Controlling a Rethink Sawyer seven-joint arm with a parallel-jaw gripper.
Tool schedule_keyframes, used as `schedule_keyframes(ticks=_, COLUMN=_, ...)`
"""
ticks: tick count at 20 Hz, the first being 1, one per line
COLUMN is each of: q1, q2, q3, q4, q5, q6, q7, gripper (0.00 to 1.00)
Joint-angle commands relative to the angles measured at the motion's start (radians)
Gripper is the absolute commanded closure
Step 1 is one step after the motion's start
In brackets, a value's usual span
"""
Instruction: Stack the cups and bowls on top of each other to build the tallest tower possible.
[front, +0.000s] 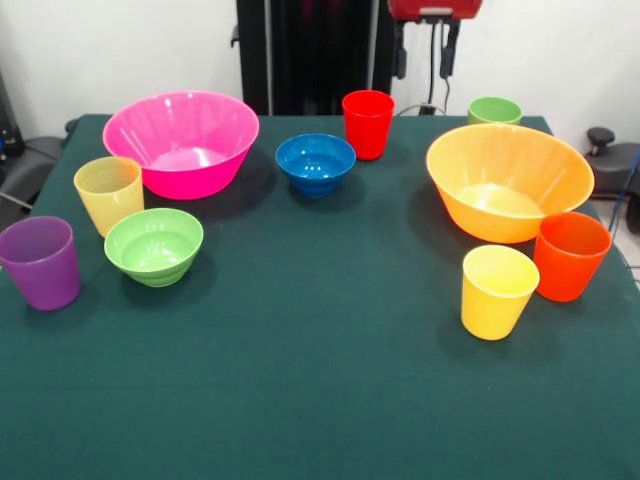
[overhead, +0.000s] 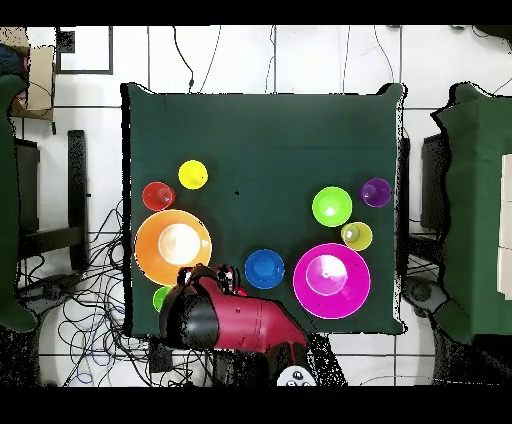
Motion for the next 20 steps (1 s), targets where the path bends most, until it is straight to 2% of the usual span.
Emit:
schedule_keyframes(ticks=1, q1=-0.038, q2=0.144, q3=0.131, q4=0.041, q5=-0.026, q6=-0.12, q7=0.167, gripper=0.0)
schedule_keyframes(ticks=15, q1=-0.07, q2=0.294, q3=0.173, q4=0.0, q5=-0.066, q6=-0.255, q7=0.206, gripper=0.0)
schedule_keyframes(ticks=20, q1=-0.089, q2=0.334, q3=0.195, q4=-0.017, q5=-0.081, q6=-0.276, q7=0.203, gripper=0.0)
